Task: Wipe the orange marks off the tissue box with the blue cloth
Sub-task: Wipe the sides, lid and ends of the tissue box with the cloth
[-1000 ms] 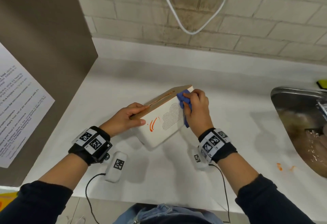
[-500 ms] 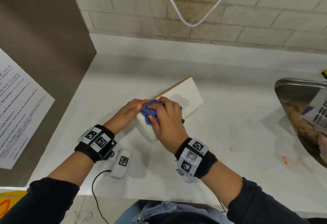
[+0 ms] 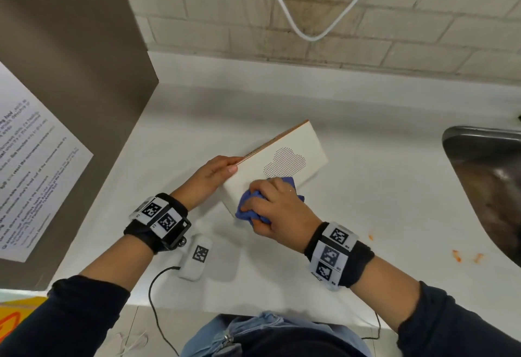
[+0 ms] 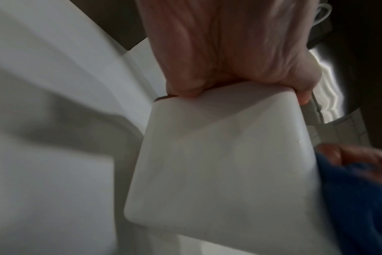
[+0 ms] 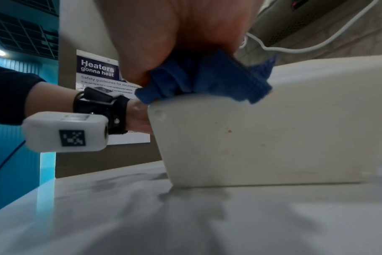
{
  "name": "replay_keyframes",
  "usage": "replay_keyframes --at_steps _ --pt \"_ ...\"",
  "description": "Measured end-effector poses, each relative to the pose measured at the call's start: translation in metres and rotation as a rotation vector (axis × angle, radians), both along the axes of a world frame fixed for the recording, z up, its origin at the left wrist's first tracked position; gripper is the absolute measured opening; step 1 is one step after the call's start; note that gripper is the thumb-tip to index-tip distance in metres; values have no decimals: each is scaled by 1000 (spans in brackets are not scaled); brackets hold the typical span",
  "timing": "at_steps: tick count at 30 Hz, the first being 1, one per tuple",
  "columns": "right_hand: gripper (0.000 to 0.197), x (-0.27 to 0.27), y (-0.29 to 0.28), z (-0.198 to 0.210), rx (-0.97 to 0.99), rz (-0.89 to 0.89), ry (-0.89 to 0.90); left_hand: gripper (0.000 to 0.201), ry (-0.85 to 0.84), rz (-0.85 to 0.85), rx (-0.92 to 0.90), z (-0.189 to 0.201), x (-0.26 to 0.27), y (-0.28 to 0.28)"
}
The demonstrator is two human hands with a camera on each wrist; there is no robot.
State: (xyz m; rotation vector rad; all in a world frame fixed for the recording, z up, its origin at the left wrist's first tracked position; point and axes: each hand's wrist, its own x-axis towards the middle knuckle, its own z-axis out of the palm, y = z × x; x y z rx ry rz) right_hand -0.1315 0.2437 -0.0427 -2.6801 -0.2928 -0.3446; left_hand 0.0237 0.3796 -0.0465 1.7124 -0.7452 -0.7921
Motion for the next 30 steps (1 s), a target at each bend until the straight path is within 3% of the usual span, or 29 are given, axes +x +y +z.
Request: replay_keyframes --at_steps 2,5,7,12,16,20,22,25,27,30 --pt "18 -11 -10 0 -45 46 67 33 -15 2 -1 0 -2 0" --pt "20 -28 -28 1 -116 52 140 52 -42 2 4 -1 -3 1" --pt "16 -36 -34 9 -38 -2 135 58 -58 1 -3 0 -3 1" --pt "22 -4 -11 33 170 -104 -27 48 -56 -23 -32 3 -4 -1" --pt "24 13 11 21 163 -81 16 39 -49 -27 -35 4 -5 -2" --pt "17 -26 -8 0 71 76 175 31 -130 -65 -6 9 -4 -2" --pt "19 -46 -29 -5 112 -1 242 31 -171 -120 27 13 -2 1" --pt "28 -66 -60 0 305 -264 172 45 -276 -224 95 17 6 13" --pt "30 -73 -72 10 374 -389 99 56 -430 -314 187 17 15 21" --pt "18 -74 -79 21 397 -440 52 57 -661 -446 272 12 30 34"
